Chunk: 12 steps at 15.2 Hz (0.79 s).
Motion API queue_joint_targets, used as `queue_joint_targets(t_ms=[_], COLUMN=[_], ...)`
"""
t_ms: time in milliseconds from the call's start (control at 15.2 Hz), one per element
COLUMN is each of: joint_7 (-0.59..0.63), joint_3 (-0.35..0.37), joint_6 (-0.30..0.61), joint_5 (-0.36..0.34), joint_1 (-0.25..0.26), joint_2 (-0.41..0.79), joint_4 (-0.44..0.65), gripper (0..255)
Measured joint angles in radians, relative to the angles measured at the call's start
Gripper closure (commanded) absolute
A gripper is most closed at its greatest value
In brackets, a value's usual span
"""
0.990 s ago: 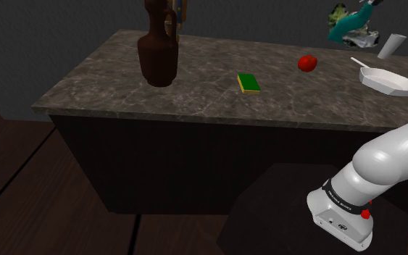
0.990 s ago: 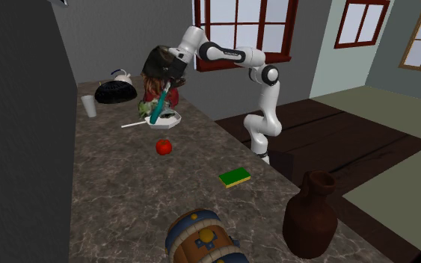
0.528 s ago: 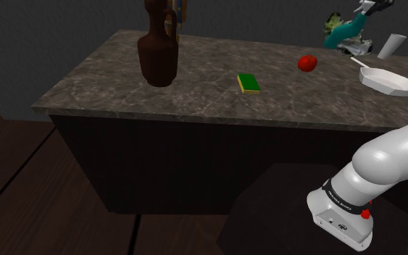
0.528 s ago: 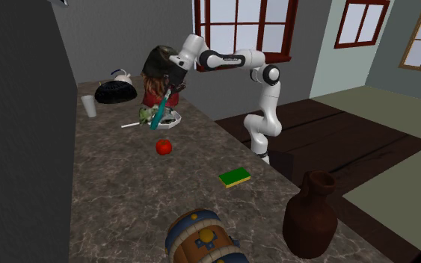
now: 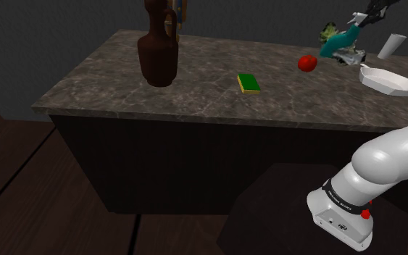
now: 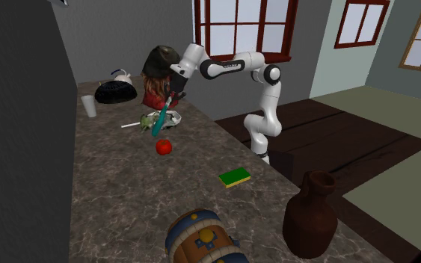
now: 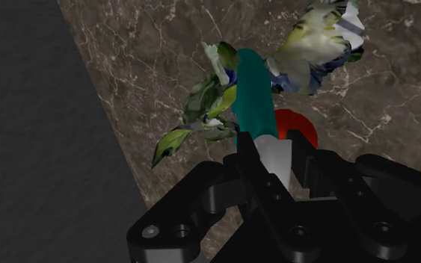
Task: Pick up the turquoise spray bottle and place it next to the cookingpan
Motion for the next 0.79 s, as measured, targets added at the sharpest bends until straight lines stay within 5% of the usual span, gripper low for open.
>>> queue_joint_targets(t_ms=[792], joint_7=[0.013], joint_3=[-0.013], joint_6=[0.157], joint_5=[-0.024], joint_1=[-0.016], joint_2=[-0.018], joint_4=[-0.174], gripper=[255])
